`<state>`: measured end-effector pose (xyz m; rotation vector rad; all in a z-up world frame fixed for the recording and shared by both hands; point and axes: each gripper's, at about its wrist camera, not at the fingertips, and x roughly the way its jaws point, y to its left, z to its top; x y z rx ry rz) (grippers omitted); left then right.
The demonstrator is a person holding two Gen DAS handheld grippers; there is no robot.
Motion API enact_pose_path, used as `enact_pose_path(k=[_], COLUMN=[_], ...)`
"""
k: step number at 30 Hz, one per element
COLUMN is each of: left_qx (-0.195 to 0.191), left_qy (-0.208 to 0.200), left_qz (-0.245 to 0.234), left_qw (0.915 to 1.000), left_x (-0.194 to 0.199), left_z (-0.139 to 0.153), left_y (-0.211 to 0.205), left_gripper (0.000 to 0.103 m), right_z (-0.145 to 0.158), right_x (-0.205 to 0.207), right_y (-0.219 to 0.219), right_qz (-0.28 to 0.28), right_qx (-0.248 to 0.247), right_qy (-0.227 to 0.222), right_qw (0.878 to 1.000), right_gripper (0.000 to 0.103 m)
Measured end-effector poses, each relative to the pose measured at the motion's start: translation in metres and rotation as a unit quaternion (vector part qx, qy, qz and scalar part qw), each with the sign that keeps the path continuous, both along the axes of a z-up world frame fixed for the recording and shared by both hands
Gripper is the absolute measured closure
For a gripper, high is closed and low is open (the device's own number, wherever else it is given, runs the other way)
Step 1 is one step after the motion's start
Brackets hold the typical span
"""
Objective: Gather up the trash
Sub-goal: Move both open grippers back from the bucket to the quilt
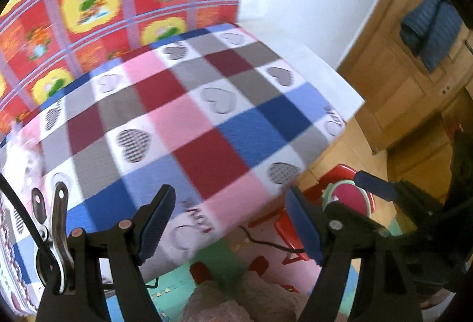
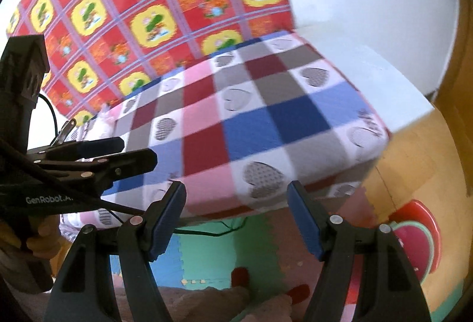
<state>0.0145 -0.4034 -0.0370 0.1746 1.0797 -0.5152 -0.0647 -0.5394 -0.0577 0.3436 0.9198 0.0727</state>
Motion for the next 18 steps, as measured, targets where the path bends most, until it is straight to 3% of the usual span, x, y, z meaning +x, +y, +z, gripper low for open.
enact_pose_path(k=[10,18], left_qx=[0.006,0.01], left_qy=[-0.001,-0.003], left_qz=[0.076,0.149], left_qw=[0.9971,0.9888], left_x=[0.024,0.042], left_z=[0.003,0.002], left_y=[0.093,0.175], left_gripper=[0.023,0.023], right_z=[0.008,0.009], right_x=[0.044,0.084], right_y=[0.067,0.121], right_qz=[0.063,0.114], right_qx=[0.006,0.02], right_qy=[-0.007,-0.012], right_qw=[0.998,0.993], right_gripper=[0.03,0.032])
